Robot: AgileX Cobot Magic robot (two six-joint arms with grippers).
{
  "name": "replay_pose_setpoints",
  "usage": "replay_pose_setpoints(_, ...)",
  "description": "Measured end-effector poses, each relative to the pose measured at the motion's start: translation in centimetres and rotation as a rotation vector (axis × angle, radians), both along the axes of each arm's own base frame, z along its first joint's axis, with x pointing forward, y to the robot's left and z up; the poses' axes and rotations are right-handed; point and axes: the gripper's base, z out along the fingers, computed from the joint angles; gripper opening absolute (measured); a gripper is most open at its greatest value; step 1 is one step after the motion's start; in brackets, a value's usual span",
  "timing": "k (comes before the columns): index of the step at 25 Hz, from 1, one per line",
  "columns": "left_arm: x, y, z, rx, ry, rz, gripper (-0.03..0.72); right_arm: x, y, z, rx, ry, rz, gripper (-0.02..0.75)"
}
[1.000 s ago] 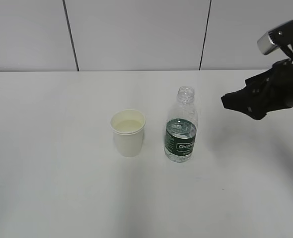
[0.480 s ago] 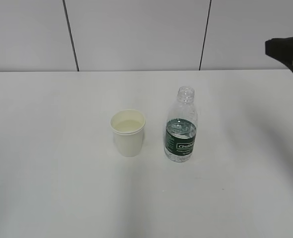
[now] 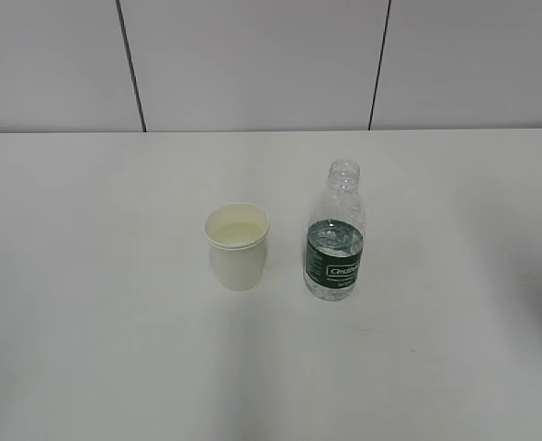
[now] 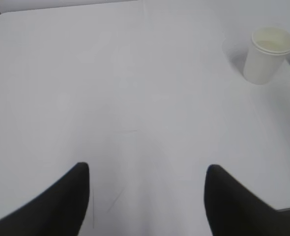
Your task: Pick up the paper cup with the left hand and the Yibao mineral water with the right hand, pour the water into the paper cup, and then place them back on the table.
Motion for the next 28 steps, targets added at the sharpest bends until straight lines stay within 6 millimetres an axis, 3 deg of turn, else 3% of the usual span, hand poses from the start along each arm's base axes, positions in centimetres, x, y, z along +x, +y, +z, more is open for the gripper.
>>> replay_pose_setpoints(7,0.0,0.0,0.0,0.0,0.0,0.0,0.483,-7.6,1.0,1.1,-0.009,0.066,0.066,0.593)
replay_pose_setpoints(14,0.0,0.0,0.0,0.0,0.0,0.0,0.476,-12.8,2.6,0.0,0.073,0.189,0.19,0.593)
replay_pose_setpoints(19,0.0,0.0,0.0,0.0,0.0,0.0,0.476,-15.6,2.9,-0.9,0.094,0.181,0.194,0.593)
replay_pose_setpoints(23,0.0,0.0,0.0,0.0,0.0,0.0,0.476,-17.3,2.9,-1.9,0.119,0.08,0.158,0.593)
replay_pose_setpoints(28,0.0,0.0,0.0,-0.001,0.0,-0.001,0.476,-17.7,2.7,-1.9,0.193,0.038,0.075,0.593)
